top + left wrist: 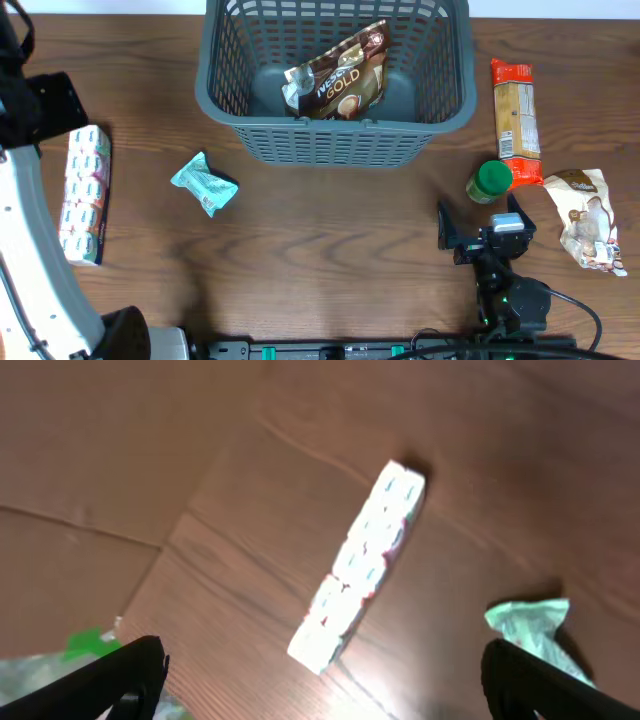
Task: Pack container
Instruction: 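Move left gripper to the white Kleenex pack and grasp it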
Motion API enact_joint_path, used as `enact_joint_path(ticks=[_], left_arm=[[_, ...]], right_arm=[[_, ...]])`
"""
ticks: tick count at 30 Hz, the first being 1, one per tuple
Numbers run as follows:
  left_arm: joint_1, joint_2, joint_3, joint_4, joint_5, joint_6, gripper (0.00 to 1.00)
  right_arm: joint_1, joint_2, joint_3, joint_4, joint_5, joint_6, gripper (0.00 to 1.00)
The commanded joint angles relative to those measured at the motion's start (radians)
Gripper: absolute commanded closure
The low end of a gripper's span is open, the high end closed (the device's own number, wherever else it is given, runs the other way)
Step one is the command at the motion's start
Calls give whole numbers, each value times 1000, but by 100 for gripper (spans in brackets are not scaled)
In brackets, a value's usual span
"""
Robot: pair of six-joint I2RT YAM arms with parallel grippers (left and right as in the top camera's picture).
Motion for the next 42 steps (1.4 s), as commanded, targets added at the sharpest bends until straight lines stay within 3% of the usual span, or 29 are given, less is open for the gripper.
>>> enact_joint_path(ticks=[1,7,14,21,33,42], left_arm=[[64,13,-92,34,116,107,1],[168,13,-295,165,257,296,1],[269,16,-601,406,343,365,1],[285,62,-859,607,366,407,2],[287,241,-904,708,364,462,2],[288,269,-904,776,353,463,2]], right_arm=[[16,-6,-3,-2,2,-13,1],[16,-6,-3,-2,2,-13,1],[16,-6,-3,-2,2,-13,1],[16,-6,-3,-2,2,-13,1],[16,-6,-3,-2,2,-13,1],[16,-6,-3,-2,2,-13,1]])
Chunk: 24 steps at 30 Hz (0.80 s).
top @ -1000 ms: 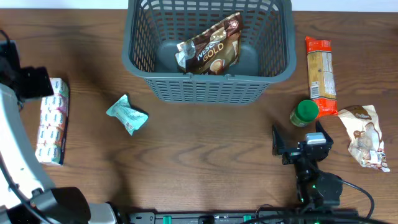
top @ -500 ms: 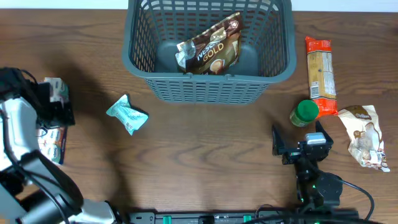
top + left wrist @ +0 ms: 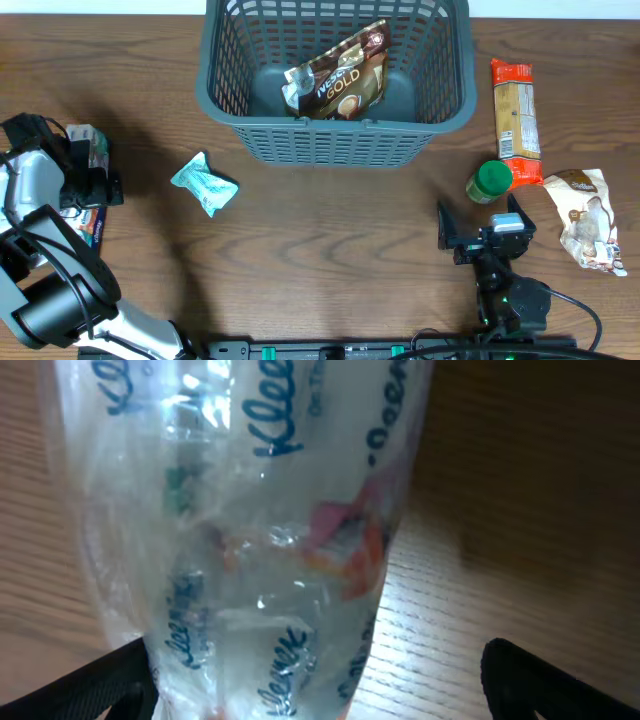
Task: Pack container
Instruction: 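Move left gripper to the white Kleenex pack and grasp it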
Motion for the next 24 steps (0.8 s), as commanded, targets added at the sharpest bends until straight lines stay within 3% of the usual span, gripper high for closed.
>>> enact_joint_path(ticks=[1,9,17,19,21,22,24], left_arm=[[1,24,-2,20,24,18,2],[9,24,-2,78,-69,21,2],[47,29,-2,128,-70,21,0],[50,33,-2,132,-63,21,14],[50,40,-3,135,-48,21,40],[50,44,-3,135,-28,21,46],[50,56,-3,134,15,20,48]], right_arm=[[16,-6,-3,-2,2,-13,1],[16,-6,-3,-2,2,-13,1],[16,-6,-3,-2,2,-13,1],[16,-6,-3,-2,2,-13,1],[16,-6,-3,-2,2,-13,1],[16,-6,-3,-2,2,-13,1],[16,-6,-3,-2,2,-13,1]])
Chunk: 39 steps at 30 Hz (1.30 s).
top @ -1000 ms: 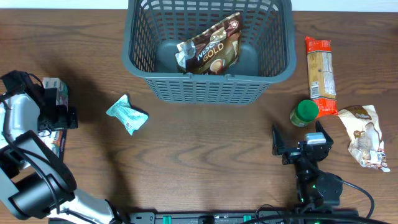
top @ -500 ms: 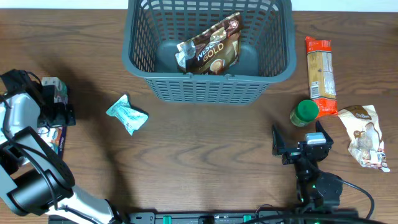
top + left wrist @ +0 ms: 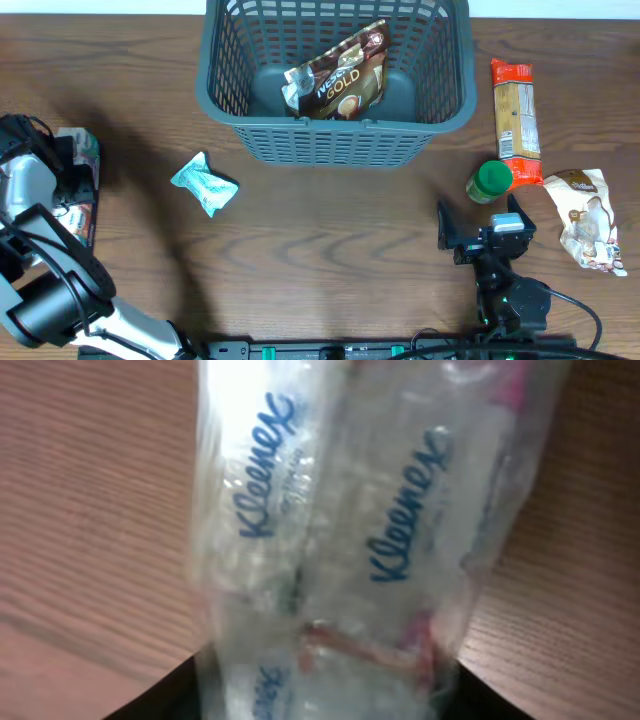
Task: Pack container
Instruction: 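Move left gripper to the white Kleenex pack and grasp it, then carry the Kleenex pack with left gripper and drop it into basket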
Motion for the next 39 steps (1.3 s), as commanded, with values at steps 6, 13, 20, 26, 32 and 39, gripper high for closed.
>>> enact_joint_path(ticks=[6,13,20,26,32,39], left_arm=[[5,95,-3,-36,99,-8,51],[5,138,-3,-42,104,-23,63],[5,150,-3,-34,103,-23,94],[4,123,32,-39,103,-33,94],[4,-3,142,-46,122,-108,94],[-13,-200,327,-46,252,-113,94]], right_arm=[[16,-6,-3,-2,2,-13,1],[16,-6,-3,-2,2,-13,1],[16,-6,-3,-2,2,-13,1],[16,-6,-3,-2,2,-13,1],[16,-6,-3,-2,2,-13,1],[16,-6,-3,-2,2,-13,1]])
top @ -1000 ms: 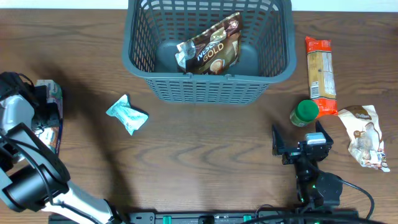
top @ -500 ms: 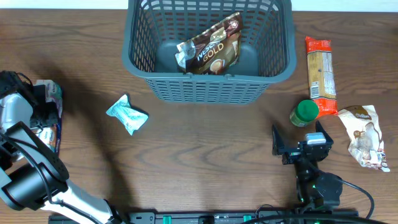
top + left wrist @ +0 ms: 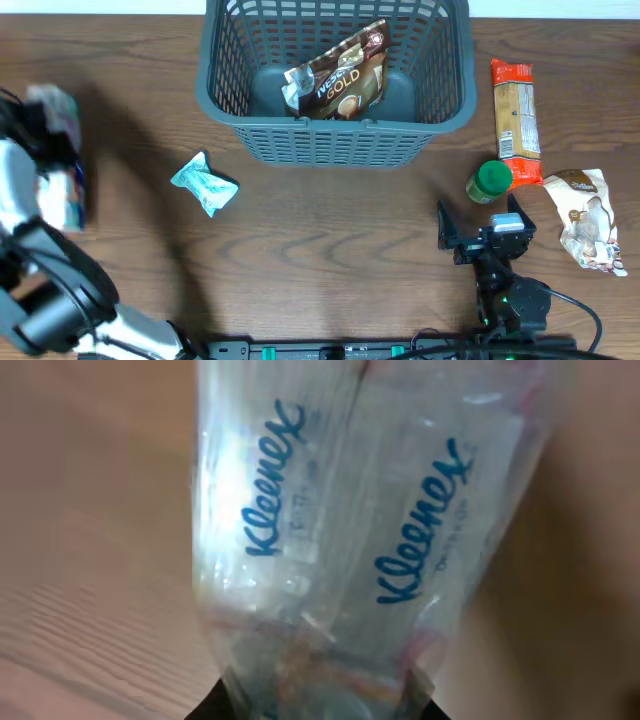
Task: Pack container
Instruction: 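Carry the Kleenex pack with left gripper and drop it into basket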
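My left gripper [image 3: 325, 705] is shut on a clear-wrapped Kleenex tissue pack [image 3: 360, 530], which fills the left wrist view and hangs above the table. In the overhead view the pack [image 3: 58, 150] is blurred at the far left edge, beside the left gripper [image 3: 38, 135]. The grey basket [image 3: 335, 140] stands at the back centre with a brown coffee bag [image 3: 338, 80] inside. My right gripper [image 3: 480, 235] rests open near the front right edge, holding nothing.
A teal packet [image 3: 205, 182] lies left of the basket's front. Right of the basket lie an orange-ended cracker pack [image 3: 516, 108], a green-lidded jar [image 3: 490, 180] and a white snack bag [image 3: 588, 218].
The tissue pack, gripped low on the table at the far left, now hangs lifted off the wood in my left gripper. The right arm has not moved.
My left gripper was open high above the tissue pack lying at the table's left edge. Then it was down with its open fingers either side of the pack. Then it was shut on the pack, and now the pack is raised off the table.
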Motion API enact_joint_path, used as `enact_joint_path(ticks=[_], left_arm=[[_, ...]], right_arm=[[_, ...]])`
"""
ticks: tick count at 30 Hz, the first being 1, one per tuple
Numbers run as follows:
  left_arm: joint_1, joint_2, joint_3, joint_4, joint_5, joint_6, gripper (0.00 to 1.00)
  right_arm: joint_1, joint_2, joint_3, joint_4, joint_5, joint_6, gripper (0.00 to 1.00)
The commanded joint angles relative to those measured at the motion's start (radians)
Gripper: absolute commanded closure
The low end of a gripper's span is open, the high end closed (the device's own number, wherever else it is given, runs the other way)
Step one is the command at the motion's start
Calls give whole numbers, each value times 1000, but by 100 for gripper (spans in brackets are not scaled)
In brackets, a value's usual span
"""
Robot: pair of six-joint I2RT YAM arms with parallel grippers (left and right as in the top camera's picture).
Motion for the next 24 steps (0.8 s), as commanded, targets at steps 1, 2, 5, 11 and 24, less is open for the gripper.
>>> enact_joint_path(ticks=[1,2,5,11,24], left_arm=[[-23,-158,135,10,121,-21,94],[-34,-182,159,13,149,-21,94],[-80,-254,235,25,259,-21,94],[-245,-352,338,112,408,-20,94],[-713,-300,350,311,521,145,95]], right_arm=[[16,-6,-3,-2,2,-13,1],[16,-6,-3,-2,2,-13,1],[16,-6,-3,-2,2,-13,1],[16,-6,-3,-2,2,-13,1],[16,-6,-3,-2,2,-13,1]])
